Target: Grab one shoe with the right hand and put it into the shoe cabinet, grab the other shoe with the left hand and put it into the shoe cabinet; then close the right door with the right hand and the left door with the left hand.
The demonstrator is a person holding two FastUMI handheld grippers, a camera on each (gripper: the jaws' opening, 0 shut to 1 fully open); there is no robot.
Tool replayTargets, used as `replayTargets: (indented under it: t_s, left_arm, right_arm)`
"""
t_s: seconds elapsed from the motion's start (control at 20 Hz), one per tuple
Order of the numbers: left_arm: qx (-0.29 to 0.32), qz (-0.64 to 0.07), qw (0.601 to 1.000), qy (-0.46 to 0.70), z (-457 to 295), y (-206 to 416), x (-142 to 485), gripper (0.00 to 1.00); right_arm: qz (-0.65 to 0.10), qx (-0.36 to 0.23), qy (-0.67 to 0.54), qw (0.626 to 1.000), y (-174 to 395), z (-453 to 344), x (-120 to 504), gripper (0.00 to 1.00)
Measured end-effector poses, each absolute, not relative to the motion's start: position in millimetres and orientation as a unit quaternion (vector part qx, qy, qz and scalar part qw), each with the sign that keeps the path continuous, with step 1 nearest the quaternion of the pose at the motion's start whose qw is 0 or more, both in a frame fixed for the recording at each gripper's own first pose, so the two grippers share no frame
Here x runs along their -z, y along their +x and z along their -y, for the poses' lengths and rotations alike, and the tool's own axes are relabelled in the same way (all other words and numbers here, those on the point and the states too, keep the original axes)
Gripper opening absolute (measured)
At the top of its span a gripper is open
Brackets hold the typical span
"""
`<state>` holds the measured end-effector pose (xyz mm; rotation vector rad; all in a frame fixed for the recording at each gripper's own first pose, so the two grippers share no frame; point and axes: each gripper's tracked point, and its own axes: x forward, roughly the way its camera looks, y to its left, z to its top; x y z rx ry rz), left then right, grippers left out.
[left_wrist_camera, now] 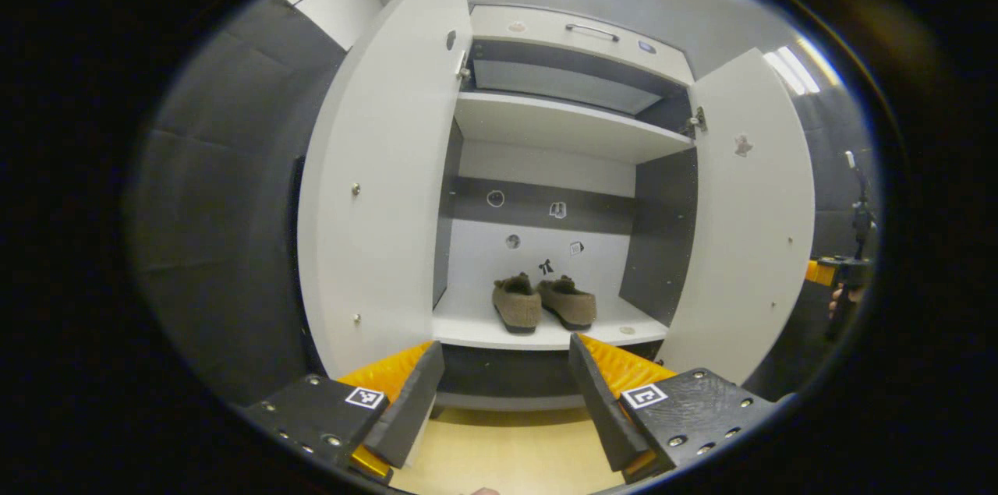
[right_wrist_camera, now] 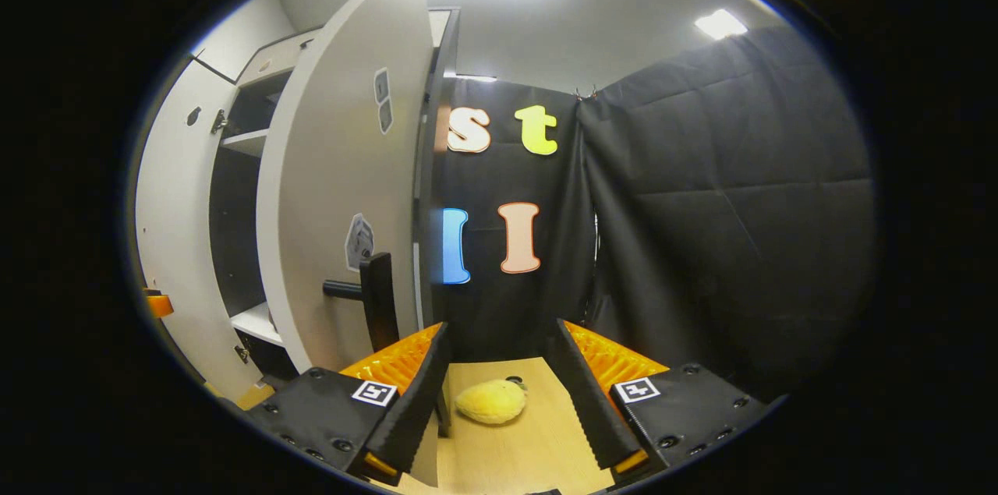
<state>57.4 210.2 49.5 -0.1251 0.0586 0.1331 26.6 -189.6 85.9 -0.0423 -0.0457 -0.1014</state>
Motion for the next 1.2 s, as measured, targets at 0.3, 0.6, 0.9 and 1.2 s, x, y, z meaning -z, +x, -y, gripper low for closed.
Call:
replayTargets:
  t_s: [0.3,0.6,0.9,1.2]
  left_arm:
    - [-0.069,-0.016,0.995,-0.069,-238.7,32.2,-52.8,0.93]
    - [-0.061,-0.005,0.994,-0.088,-257.7,11.0,-49.5,0.93]
    - [-0.086,0.010,0.994,-0.070,-303.1,-30.0,-54.8,0.92]
    - [-0.168,0.022,0.985,-0.027,-398.0,-69.7,-72.1,0.97]
  right_arm:
    - [0.032,0.012,-0.023,0.999,28.8,124.7,-87.3,0.86]
    - [0.036,-0.012,-0.029,0.999,47.0,61.2,-77.8,0.80]
    - [0.009,-0.047,-0.013,0.999,43.3,18.0,-53.6,0.97]
    - [-0.009,-0.037,-0.006,0.999,36.5,20.6,-34.6,0.96]
